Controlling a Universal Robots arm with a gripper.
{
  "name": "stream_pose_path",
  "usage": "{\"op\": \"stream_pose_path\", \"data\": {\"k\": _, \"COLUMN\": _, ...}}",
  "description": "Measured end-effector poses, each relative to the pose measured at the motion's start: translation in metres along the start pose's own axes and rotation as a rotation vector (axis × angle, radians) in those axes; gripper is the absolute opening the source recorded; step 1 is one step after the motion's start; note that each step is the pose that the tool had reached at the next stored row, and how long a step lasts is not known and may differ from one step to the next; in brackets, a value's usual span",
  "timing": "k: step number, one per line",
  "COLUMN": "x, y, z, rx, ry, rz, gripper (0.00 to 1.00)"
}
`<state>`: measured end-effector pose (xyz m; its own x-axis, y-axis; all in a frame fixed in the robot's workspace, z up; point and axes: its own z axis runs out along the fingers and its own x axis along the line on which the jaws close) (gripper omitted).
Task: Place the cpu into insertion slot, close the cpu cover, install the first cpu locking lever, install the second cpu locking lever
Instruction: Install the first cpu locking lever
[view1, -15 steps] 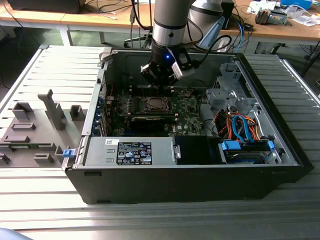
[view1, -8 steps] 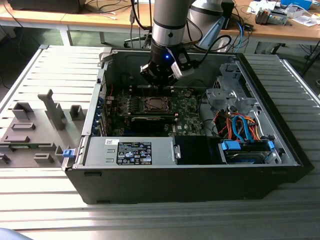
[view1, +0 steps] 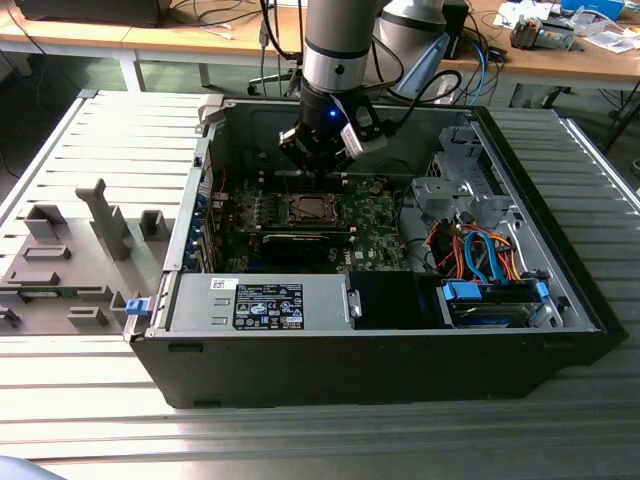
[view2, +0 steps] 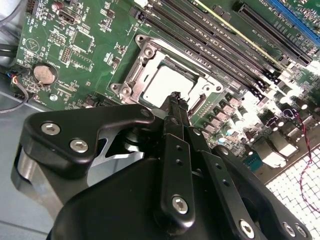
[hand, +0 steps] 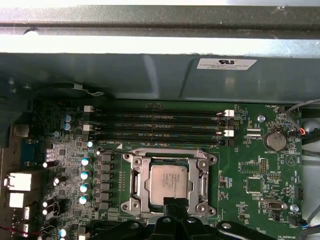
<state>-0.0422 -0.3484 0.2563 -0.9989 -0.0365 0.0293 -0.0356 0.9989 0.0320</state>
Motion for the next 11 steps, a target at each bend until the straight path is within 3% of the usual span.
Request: {"op": "stream_pose_path", "data": {"k": 11, "x": 0.003, "y": 0.0001, "z": 0.0001, "rx": 0.0, "ry": -0.0001, "rz": 0.0, "gripper": 0.11}}
